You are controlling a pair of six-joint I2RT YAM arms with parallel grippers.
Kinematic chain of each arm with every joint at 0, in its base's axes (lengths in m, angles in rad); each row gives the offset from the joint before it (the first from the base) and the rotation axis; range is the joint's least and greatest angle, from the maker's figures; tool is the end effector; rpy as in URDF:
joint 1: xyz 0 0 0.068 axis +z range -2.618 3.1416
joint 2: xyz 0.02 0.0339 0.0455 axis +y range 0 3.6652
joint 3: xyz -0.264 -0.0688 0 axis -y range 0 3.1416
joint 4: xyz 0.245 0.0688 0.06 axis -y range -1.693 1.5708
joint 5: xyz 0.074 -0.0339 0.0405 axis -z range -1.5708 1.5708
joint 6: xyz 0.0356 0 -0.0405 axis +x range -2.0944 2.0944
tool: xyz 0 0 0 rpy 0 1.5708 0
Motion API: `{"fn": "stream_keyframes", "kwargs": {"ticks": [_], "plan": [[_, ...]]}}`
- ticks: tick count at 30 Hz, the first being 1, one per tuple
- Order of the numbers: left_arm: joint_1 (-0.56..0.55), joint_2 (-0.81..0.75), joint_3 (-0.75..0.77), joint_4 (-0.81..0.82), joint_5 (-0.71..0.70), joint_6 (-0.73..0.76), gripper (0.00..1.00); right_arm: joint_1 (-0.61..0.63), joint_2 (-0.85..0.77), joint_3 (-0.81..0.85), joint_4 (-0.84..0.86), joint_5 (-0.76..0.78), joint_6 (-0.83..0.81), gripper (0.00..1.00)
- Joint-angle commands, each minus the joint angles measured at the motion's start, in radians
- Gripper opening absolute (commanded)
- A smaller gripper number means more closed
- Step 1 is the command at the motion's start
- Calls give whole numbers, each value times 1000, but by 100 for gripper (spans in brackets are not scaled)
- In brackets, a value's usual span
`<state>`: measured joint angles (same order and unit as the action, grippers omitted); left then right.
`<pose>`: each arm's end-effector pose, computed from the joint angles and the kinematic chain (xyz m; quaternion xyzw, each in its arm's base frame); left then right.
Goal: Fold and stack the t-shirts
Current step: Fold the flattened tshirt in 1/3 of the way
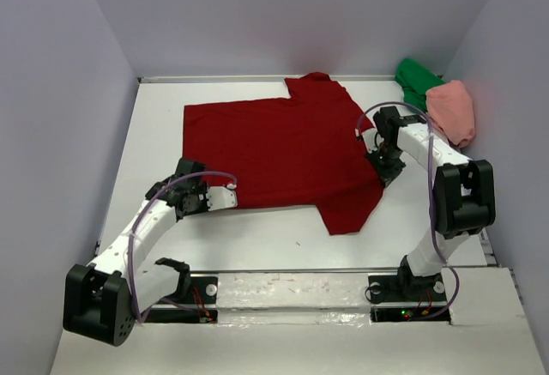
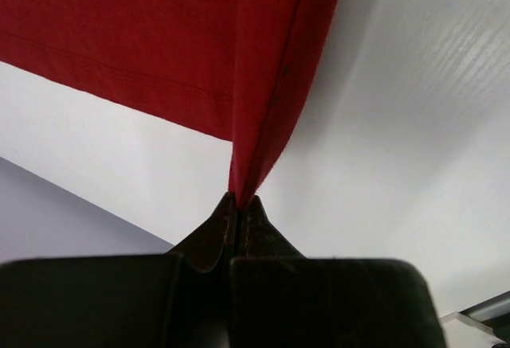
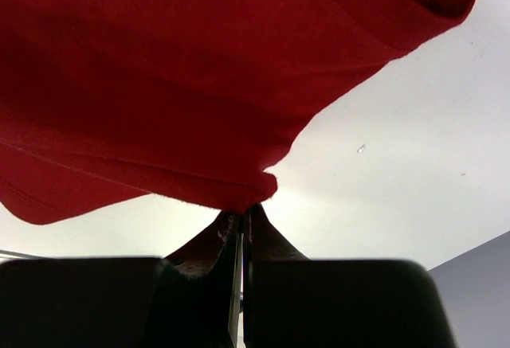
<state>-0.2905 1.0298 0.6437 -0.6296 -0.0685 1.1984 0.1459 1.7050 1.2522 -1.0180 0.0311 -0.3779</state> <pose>0.1840 -0.0525 0.2100 0.6444 0.7133 0.1497 0.2317 0.3097 0.0444 0.2129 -0.2578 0.9648 -0.0212 0.0478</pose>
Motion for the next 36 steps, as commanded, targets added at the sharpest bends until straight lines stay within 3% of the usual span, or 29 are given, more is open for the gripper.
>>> {"fn": "stream_keyframes", "kwargs": {"ticks": [1,19,36], "plan": [[16,18,-27,28,-31,9,0,11,21,61,12,29,4,0],[123,203,40,140,1,35,0,11,143,167,22,47,2,0],[151,266,94,182,19,23,0,11,171,228,36,79,-1,0]]}}
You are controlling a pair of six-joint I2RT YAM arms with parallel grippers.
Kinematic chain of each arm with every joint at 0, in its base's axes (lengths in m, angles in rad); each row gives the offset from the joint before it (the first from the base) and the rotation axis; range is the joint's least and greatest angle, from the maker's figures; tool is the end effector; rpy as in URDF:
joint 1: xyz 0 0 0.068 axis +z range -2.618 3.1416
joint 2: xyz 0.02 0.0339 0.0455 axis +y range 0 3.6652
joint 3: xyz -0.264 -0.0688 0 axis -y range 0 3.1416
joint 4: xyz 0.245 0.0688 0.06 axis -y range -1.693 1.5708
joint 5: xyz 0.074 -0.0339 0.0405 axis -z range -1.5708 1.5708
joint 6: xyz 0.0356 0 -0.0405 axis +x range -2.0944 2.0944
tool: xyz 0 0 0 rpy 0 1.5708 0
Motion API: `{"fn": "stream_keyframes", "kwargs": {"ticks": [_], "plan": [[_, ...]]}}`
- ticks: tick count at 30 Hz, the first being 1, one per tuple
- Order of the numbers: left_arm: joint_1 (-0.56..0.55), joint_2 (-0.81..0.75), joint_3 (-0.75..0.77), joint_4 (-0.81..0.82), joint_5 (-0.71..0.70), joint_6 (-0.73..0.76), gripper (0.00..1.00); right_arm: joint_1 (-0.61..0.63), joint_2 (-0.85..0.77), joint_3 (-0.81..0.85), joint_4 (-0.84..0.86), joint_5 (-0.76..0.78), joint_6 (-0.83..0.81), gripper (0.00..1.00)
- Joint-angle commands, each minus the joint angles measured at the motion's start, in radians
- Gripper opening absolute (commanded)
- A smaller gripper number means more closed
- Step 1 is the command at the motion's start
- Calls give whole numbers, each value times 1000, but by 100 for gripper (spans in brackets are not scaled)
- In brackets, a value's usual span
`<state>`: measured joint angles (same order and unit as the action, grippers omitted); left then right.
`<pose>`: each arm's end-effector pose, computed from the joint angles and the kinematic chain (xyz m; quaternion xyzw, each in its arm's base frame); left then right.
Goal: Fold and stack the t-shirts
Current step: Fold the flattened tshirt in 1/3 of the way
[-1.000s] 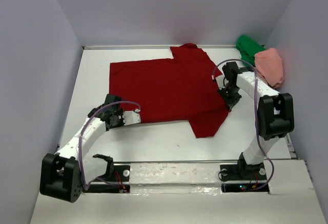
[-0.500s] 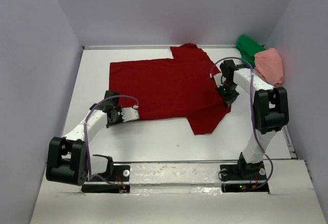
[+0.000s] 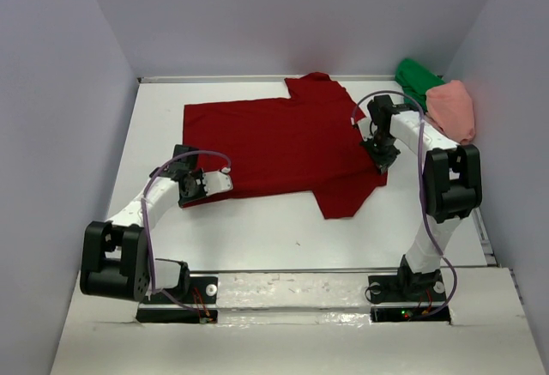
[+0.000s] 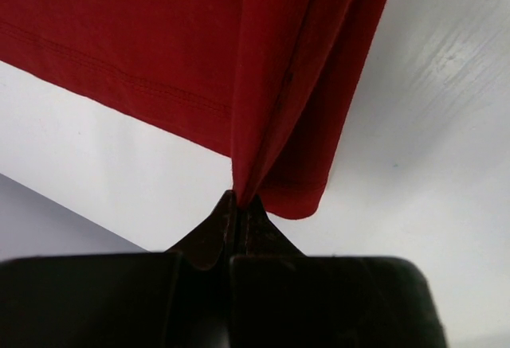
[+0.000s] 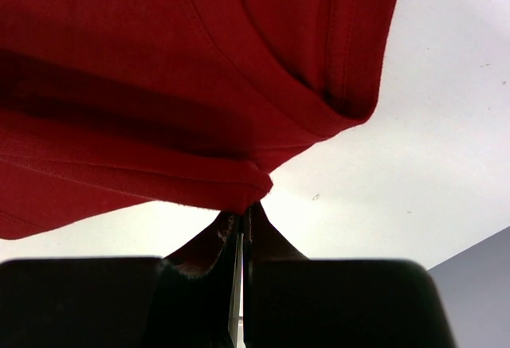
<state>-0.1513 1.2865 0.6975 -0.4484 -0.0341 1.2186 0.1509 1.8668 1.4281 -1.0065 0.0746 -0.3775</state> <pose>0.2362 -0.0348 0.1863 0.6067 0.7498 0.1482 0.2185 0.3543 0.0512 0.2076 -0.2582 0.9633 -0.0441 0.0581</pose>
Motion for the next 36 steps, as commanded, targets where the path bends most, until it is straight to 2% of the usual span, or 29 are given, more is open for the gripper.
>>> {"fn": "stream_keyframes", "kwargs": {"ticks": [1,4,7,11,14,28,29,30,31,32,33,35,36], "plan": [[15,11,40,4,-15,2,0,6,11,54,26,36,-1,0],[16,20,40,8,-13,4,2,6,25,58,28,37,-1,0],[18,31,40,13,-13,5,8,6,37,68,28,36,-1,0],[19,54,34,23,-10,4,25,6,60,75,31,36,-1,0],[22,68,33,34,-12,2,31,6,69,77,34,36,-3,0],[35,123,50,68,-12,-10,32,6,129,118,40,51,-6,0],[36,123,48,71,-10,-14,33,6,137,124,45,54,-6,7],[38,119,46,71,-10,-17,34,6,135,123,49,57,-8,18],[39,109,45,77,-9,-24,40,6,132,126,60,60,-11,23],[39,100,40,83,-12,-28,43,6,131,130,66,65,-11,34],[44,90,39,91,-12,-31,46,6,127,134,71,67,-11,53],[53,41,31,141,-23,-56,53,6,121,146,80,70,-12,68],[62,22,33,154,-23,-80,58,6,111,158,82,73,-12,79]]}}
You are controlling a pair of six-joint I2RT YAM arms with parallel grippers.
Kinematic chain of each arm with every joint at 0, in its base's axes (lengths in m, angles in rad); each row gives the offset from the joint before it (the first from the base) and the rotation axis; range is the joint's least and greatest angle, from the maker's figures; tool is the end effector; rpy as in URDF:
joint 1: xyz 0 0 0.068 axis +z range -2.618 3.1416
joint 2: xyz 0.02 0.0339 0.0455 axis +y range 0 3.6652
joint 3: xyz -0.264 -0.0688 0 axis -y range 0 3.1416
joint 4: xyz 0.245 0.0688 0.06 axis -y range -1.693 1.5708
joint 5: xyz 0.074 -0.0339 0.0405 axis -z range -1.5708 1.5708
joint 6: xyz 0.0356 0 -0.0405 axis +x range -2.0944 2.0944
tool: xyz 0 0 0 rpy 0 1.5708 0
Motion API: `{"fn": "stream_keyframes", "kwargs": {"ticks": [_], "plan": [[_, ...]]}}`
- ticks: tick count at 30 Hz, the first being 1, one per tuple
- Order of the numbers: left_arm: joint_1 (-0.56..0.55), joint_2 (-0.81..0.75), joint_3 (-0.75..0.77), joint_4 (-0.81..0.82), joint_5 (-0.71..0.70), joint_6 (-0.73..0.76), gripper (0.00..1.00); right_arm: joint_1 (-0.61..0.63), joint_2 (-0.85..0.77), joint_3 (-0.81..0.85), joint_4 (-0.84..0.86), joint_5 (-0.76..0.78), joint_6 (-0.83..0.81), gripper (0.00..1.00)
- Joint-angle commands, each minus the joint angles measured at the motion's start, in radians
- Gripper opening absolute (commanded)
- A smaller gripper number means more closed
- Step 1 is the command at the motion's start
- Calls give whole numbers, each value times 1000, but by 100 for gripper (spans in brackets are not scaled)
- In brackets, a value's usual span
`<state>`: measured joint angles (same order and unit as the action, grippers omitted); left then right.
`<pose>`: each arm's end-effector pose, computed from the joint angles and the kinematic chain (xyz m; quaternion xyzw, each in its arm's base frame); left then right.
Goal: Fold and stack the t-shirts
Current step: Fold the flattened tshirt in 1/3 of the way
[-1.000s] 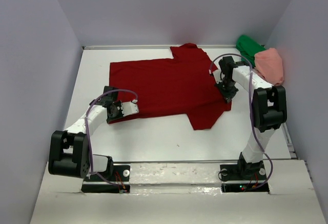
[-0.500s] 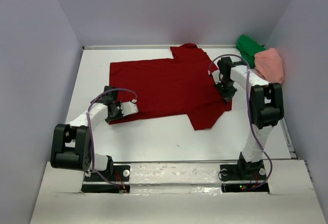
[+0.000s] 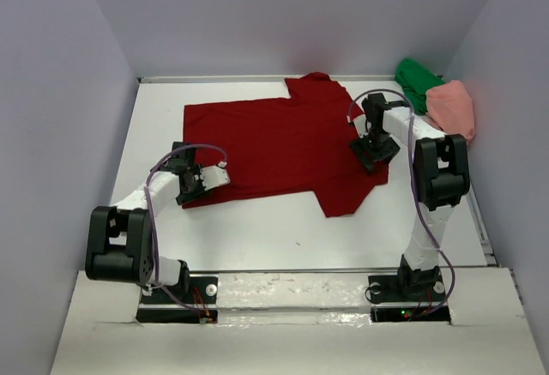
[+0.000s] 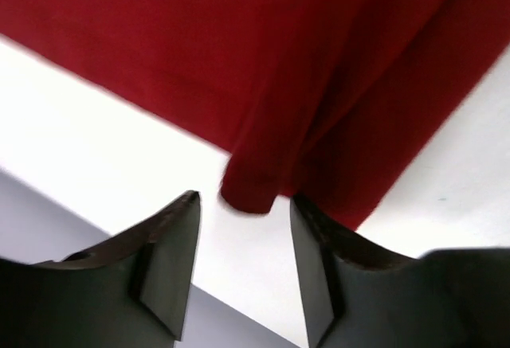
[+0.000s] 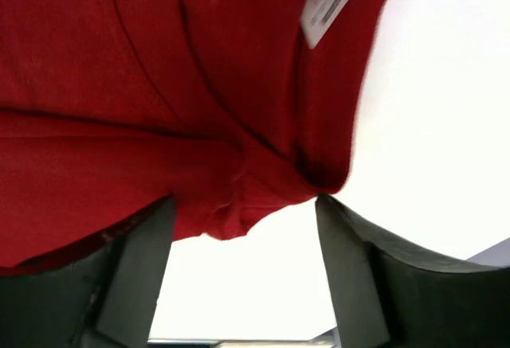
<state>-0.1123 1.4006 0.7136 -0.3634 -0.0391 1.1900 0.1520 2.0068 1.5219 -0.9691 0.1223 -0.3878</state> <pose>0.2558 -0.0274 0.1696 0.5816 0.7715 0.1482 0.2111 0.3851 0.0546 0.1831 -0.2622 0.9613 -0.0674 0.0507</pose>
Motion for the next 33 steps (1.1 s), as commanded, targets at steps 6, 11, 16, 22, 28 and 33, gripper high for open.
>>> {"fn": "stream_keyframes", "kwargs": {"ticks": [6,11,16,22,28,33], "plan": [[45,-254,75,135,-42,-173,70,4,-88,122,43,42,-19,99],[46,-383,89,169,-102,-262,82,4,-187,133,43,39,-25,100],[57,-465,60,112,-99,-366,88,4,-347,11,-22,-85,-106,96],[65,-595,-43,130,-55,-490,95,26,-578,-247,-68,-210,-227,92],[66,-586,-78,158,33,-648,99,113,-713,-397,-80,-236,-293,91],[68,-601,-98,159,50,-664,99,172,-744,-474,-40,-222,-324,89]]}}
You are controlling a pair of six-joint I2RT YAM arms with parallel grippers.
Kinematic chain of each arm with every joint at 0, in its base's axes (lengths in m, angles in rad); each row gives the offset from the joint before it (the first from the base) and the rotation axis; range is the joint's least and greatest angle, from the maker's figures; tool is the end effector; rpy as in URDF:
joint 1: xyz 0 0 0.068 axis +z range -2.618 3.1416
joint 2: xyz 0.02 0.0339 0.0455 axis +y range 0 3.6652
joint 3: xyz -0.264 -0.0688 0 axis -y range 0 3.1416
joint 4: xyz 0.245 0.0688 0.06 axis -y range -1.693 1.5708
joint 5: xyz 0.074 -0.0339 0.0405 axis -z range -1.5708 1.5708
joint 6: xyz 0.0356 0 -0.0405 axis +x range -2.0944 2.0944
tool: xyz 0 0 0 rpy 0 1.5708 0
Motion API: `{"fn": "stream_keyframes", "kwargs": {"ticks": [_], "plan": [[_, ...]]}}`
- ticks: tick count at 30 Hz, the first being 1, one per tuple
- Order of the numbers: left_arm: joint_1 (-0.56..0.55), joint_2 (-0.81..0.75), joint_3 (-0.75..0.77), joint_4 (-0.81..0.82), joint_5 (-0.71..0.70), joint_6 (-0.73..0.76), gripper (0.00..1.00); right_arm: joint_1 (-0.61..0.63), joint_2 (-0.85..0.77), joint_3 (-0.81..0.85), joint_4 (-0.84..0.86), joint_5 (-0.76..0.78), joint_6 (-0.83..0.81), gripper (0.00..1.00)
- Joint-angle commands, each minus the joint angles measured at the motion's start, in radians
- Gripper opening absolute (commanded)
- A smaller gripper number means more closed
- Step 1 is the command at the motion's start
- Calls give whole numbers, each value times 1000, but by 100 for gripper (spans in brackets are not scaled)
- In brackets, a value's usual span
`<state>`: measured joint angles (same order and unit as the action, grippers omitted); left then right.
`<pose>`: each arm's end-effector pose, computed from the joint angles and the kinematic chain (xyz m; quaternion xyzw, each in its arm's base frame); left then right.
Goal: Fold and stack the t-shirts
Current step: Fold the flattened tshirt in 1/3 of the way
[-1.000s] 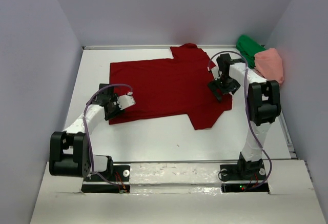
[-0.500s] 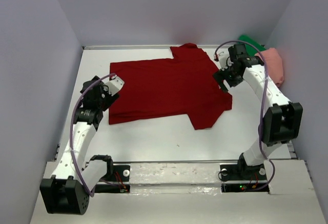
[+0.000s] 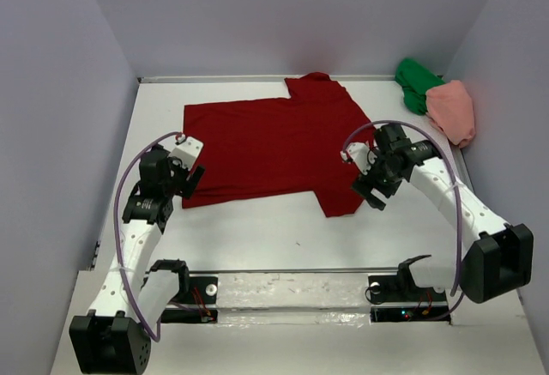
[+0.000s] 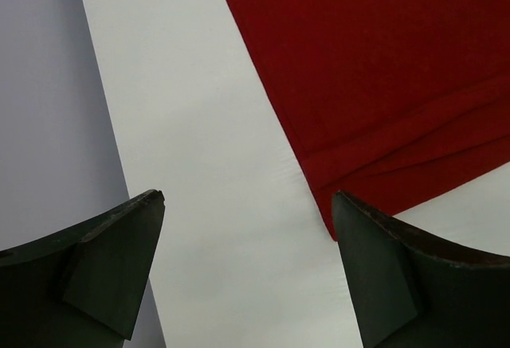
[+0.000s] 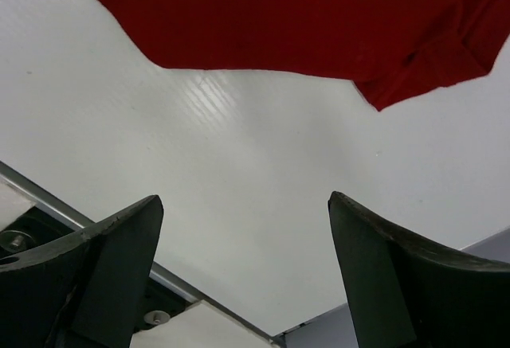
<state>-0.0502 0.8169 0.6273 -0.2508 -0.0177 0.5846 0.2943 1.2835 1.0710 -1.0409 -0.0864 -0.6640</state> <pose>0.1901 -0.0089 0.2720 0.2590 0.8037 0.1486 0.5146 0.2207 0.0701 0.2697 -0.4609 0.8723 0.0129 0.1630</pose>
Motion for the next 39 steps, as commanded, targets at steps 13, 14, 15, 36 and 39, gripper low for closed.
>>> {"fn": "stream_keyframes", "kwargs": {"ticks": [13,14,15,36,39], "plan": [[42,-22,-20,36,-2,-55,99,144,175,-83,237,50,-94,88],[70,-18,-18,36,1,-55,99,154,201,-79,254,56,-92,88],[72,-19,-18,36,-1,-55,99,163,215,-72,258,59,-92,88],[79,-36,-12,25,50,-46,99,261,367,-51,268,77,-34,60],[79,-41,-12,25,56,-46,99,261,358,-65,271,82,-34,44]]}}
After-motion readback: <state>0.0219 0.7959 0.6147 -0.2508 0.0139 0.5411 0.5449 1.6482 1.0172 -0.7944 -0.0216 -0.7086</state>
